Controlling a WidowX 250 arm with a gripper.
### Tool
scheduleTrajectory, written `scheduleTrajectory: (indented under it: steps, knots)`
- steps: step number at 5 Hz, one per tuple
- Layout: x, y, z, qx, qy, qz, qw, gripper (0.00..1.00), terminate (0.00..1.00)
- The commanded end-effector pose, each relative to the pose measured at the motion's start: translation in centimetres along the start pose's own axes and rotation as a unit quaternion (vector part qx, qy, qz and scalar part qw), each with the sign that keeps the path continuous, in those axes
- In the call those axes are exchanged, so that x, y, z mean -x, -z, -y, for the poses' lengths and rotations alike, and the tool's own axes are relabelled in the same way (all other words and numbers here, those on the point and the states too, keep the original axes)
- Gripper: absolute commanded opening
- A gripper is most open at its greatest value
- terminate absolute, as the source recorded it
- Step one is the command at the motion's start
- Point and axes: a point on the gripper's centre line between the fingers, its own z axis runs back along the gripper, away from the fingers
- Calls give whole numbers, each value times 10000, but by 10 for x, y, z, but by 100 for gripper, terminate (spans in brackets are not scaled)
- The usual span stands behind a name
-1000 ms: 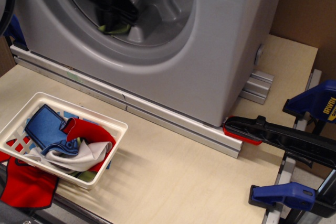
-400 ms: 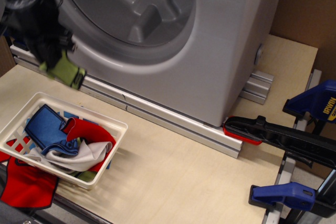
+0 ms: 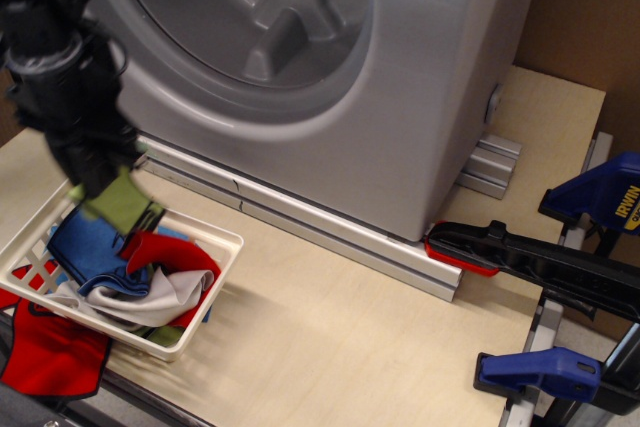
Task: Take clothes out of laundry machine
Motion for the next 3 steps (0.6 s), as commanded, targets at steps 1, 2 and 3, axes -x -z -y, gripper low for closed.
scheduleTrajectory:
  steps: [1,2,3]
  knots:
    - [4,25,-4,-92,-215,-502,9985,0,0]
    - [4,17,-7,99,-417,-392,9983,100,0]
    - [3,2,-9,96,-450,-237,9987,100,0]
